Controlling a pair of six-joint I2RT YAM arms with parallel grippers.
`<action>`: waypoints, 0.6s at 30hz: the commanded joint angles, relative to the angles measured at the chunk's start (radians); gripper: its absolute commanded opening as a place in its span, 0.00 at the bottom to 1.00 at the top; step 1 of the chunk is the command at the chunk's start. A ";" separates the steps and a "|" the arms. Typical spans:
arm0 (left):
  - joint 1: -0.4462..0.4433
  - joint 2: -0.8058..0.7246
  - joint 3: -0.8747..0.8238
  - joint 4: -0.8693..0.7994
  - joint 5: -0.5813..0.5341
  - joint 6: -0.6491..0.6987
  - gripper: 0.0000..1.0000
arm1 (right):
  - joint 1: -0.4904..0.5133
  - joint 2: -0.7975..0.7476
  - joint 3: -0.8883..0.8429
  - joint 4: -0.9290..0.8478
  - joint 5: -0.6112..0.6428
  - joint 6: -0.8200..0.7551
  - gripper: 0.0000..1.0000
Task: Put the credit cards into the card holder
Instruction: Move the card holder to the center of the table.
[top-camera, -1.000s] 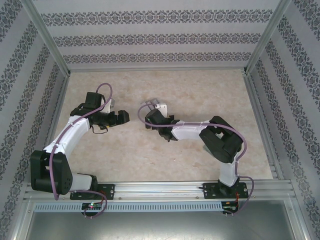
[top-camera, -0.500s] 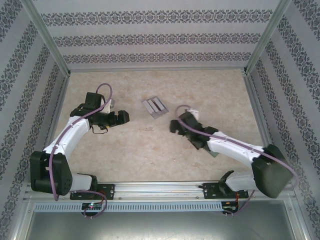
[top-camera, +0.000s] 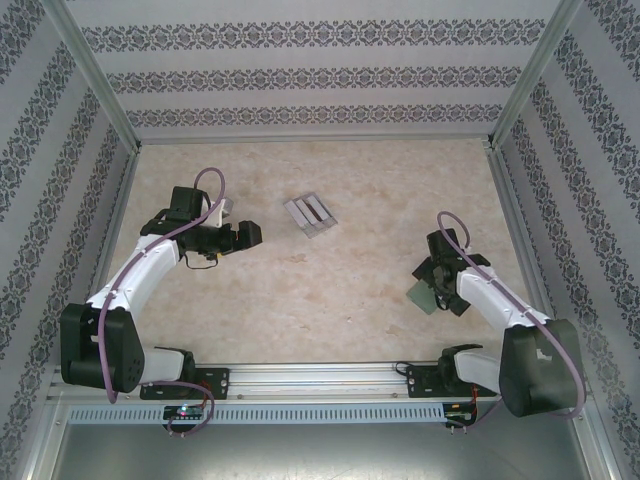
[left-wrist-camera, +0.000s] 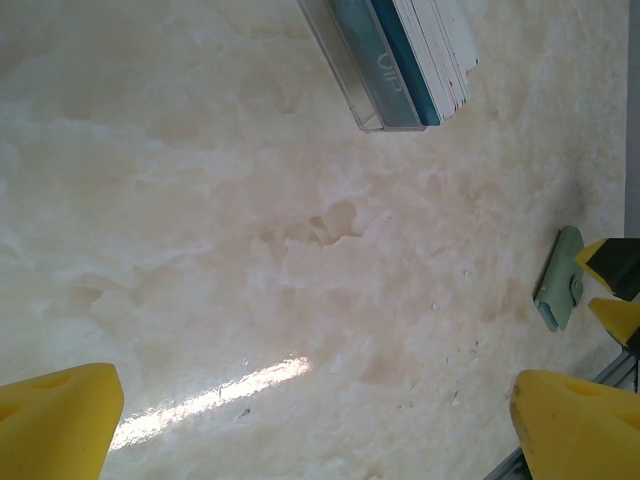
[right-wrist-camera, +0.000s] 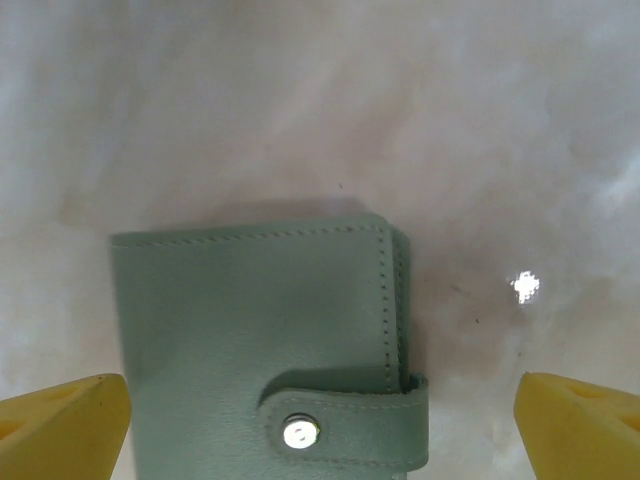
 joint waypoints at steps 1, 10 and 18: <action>0.008 -0.002 -0.006 0.021 0.027 0.000 0.99 | 0.018 0.028 -0.019 0.072 -0.182 -0.098 0.98; 0.005 0.024 -0.021 0.062 0.079 -0.053 0.98 | 0.308 0.056 0.025 0.316 -0.358 -0.221 0.93; -0.108 0.047 -0.058 0.105 0.091 -0.144 0.93 | 0.396 0.061 0.097 0.269 -0.304 -0.260 0.95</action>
